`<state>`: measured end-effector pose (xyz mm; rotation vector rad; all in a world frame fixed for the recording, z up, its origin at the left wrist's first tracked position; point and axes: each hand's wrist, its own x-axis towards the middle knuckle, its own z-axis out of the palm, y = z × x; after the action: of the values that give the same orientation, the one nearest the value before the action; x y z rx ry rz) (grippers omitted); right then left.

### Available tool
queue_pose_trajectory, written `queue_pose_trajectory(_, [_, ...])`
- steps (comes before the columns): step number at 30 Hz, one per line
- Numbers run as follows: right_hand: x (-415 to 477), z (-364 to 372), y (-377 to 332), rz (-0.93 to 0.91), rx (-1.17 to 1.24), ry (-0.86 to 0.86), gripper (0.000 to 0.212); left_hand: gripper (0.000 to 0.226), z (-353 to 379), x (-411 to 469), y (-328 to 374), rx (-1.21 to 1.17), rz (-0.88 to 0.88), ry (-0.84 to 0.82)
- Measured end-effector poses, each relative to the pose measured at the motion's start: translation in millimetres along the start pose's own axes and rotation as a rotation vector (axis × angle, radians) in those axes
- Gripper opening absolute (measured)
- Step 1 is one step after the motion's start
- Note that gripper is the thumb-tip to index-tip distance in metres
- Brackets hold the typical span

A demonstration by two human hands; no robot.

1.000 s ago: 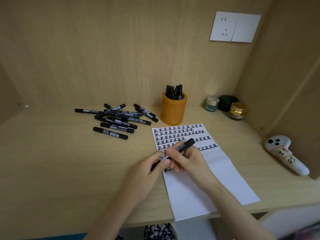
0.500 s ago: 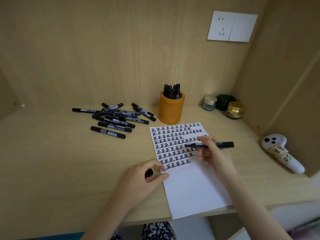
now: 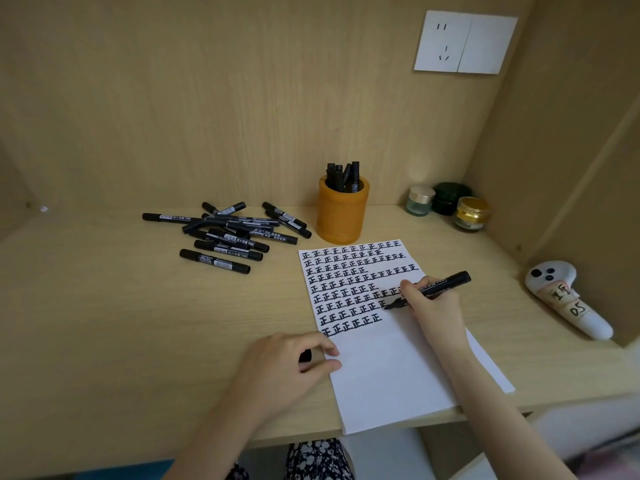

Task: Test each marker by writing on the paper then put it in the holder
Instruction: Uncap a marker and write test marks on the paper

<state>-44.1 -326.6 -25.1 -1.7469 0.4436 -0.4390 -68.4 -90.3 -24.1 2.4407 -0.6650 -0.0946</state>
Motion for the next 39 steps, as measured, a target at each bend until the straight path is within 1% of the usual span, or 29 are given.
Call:
queue_pose_trajectory(6, [-1.0,0.8,2.4,-0.034,-0.056,-0.016,0.023,0.019,1.3,1.9,-2.3,-0.005,0.001,0.002])
queue_pose_trajectory(15, [-0.2,1.9,3.0,-0.059,-0.044,-0.034,0.029,0.02,3.1,1.7,-4.6,-0.006,-0.001,0.006])
queue_pose_trajectory(19, [-1.6,1.6,2.5,-0.065,-0.06,-0.056,0.028,0.021,4.3,2.3,-5.4,-0.016,-0.015,0.003])
queue_pose_trajectory(27, [-3.3,3.0,-1.2,-0.127,-0.093,0.005,0.032,0.022,6.2,2.7,-8.5,-0.016,-0.002,0.017])
queue_pose_trajectory(34, [-1.7,2.4,0.3,-0.093,-0.067,0.019,0.026,0.02,6.0,2.2,-8.7,-0.036,-0.003,0.018])
queue_pose_trajectory(39, [-2.8,3.5,0.2,-0.098,-0.09,-0.003,0.03,0.019,6.1,2.7,-8.2,-0.029,-0.004,0.012])
